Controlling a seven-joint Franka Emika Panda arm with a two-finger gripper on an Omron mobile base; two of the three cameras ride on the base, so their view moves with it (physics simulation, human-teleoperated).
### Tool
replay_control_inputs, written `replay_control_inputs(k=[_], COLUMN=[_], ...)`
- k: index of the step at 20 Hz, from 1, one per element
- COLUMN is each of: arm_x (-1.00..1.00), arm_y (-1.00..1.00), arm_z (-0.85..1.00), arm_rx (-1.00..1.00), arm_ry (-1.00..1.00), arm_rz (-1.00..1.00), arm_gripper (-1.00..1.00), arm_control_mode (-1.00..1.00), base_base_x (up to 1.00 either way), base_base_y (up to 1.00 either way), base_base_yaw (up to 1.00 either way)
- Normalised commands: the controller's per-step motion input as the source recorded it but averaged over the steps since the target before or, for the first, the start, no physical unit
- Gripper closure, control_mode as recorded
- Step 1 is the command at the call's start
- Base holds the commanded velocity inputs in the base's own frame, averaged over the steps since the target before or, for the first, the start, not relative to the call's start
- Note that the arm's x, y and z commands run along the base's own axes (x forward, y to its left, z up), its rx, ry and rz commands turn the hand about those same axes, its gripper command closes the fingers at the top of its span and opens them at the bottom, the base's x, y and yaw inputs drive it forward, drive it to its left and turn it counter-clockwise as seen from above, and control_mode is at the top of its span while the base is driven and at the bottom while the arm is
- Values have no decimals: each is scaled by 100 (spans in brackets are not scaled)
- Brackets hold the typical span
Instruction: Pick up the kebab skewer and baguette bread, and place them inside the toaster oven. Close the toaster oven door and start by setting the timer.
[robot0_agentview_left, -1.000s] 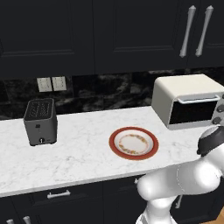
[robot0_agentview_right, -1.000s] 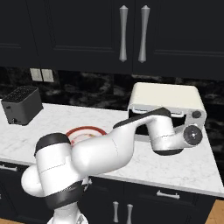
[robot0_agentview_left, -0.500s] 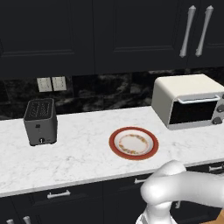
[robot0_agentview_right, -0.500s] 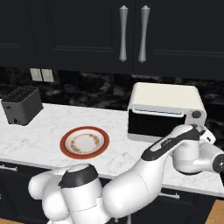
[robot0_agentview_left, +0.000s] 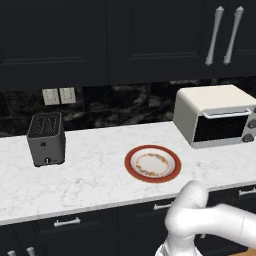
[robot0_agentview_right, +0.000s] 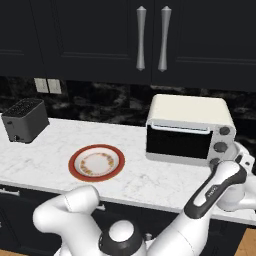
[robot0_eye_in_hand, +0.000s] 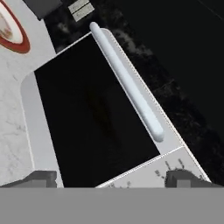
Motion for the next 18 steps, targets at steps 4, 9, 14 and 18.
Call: replay_control_inputs(k=[4, 9, 14, 18], arm_x=[21, 24, 23, 19], arm_y=[0, 0, 1, 1], arm_z=[0, 0, 0, 0], arm_rx=[-27, -21, -14, -3], arm_ry=[-15, -5, -1, 0], arm_rz=[5, 0, -3, -8], arm_gripper=[-100, -100, -100, -100], arm_control_mode=[-100, -100, -100, -100], base_base_x=[0, 0, 0, 0], base_base_y=[0, 0, 0, 0], base_base_yaw=[0, 0, 0, 0])
